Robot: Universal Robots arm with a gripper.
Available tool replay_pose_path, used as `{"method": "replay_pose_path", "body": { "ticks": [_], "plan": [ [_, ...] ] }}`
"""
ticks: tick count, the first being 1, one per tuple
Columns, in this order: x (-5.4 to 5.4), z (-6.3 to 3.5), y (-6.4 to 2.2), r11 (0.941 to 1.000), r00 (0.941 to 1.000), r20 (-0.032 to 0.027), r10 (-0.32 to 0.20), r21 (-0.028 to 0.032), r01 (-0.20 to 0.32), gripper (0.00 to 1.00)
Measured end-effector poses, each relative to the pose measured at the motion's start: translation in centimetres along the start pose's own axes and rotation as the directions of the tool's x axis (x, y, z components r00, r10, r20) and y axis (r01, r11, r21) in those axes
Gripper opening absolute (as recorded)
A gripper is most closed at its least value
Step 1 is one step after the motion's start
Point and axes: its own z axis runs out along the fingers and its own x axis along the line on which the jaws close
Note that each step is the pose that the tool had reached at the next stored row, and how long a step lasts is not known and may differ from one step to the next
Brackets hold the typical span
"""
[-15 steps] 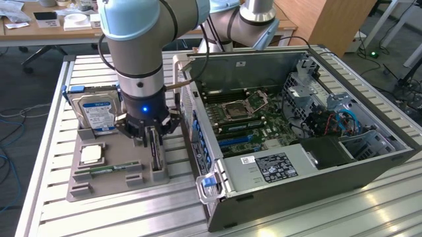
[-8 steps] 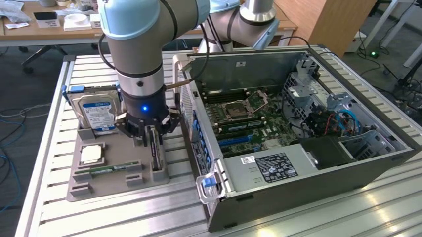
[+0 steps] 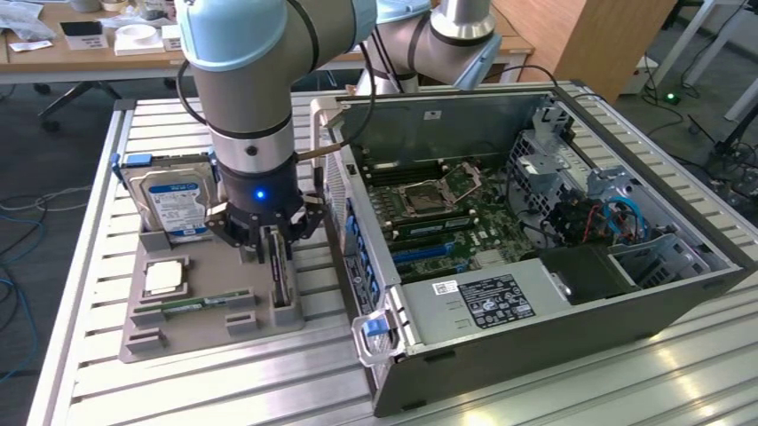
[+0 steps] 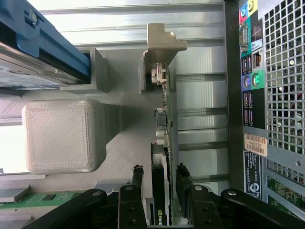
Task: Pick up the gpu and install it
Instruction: 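Pick up the gpu and move the gpu toward the slot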
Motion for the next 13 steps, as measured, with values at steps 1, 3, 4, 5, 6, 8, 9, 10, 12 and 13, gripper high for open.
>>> {"method": "replay_pose_path", "body": {
  "ticks": [1, 3, 4, 5, 6, 8, 9, 10, 12, 13],
  "plan": [
    [0.00, 0.00, 0.00, 1.0000, 1.0000, 0.0000, 0.000, 0.0000, 0.000, 0.42],
    [0.00, 0.00, 0.00, 1.0000, 1.0000, 0.0000, 0.000, 0.0000, 0.000, 0.42],
    [0.00, 0.00, 0.00, 1.0000, 1.0000, 0.0000, 0.000, 0.0000, 0.000, 0.42],
    [0.00, 0.00, 0.00, 1.0000, 1.0000, 0.0000, 0.000, 0.0000, 0.000, 0.40],
    [0.00, 0.00, 0.00, 1.0000, 1.0000, 0.0000, 0.000, 0.0000, 0.000, 0.40],
    [0.00, 0.00, 0.00, 1.0000, 1.0000, -0.0002, 0.000, 0.0000, 0.000, 0.27],
    [0.00, 0.00, 0.00, 1.0000, 1.0000, -0.0001, 0.000, 0.0001, 0.000, 0.26],
    [0.00, 0.00, 0.00, 1.0000, 1.0000, 0.0000, 0.000, 0.0000, 0.000, 0.26],
    [0.00, 0.00, 0.00, 1.0000, 1.0000, 0.0000, 0.000, 0.0000, 0.000, 0.26],
    [0.00, 0.00, 0.00, 1.0000, 1.0000, 0.0000, 0.000, 0.0000, 0.000, 0.26]
  ]
}}
